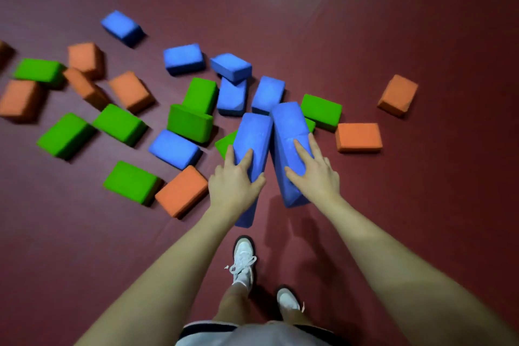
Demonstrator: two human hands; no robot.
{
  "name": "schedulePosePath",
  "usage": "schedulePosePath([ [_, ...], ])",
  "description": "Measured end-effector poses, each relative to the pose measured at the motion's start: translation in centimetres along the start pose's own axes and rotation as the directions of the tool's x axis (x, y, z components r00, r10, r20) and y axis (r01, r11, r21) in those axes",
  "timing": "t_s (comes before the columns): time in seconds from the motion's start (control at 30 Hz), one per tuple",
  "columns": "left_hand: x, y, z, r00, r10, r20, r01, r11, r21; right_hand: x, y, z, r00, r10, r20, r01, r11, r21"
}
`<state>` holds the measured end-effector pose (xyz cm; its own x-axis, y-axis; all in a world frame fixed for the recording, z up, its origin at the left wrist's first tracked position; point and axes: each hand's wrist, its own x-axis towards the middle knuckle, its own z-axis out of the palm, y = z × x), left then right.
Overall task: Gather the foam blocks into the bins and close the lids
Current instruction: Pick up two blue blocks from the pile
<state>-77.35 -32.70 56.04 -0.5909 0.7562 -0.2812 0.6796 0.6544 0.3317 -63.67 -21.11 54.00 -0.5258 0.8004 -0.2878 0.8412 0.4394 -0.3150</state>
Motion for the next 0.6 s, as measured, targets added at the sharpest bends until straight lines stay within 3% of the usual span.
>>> schedulePosePath([
  [0.17,-7.9,-2.3,-3.4,0.971,-0.202,-0.126,0.198,0.979,-0.044,-3.8,-4.8,-1.0,0.974,-0.228,0.015,0.228,0.974,-0.01],
  [0.3,-15.8,-4.2,-5.0,0.893,-0.393,-0.22,0.378,0.919,-0.11,-8.4,-8.6,-1.4,0.893,-0.449,0.045,0.45,0.892,-0.03],
  [0.47,-26.2,-6.8,-5.7,0.744,-0.612,-0.269,0.569,0.791,-0.227,-14.8,-12.9,-0.5,0.739,-0.662,0.125,0.668,0.744,-0.008],
  [0.6,-34.1,-9.1,-5.7,0.579,-0.761,-0.291,0.696,0.648,-0.311,-20.1,-16.7,1.4,0.553,-0.807,0.207,0.822,0.568,0.021],
])
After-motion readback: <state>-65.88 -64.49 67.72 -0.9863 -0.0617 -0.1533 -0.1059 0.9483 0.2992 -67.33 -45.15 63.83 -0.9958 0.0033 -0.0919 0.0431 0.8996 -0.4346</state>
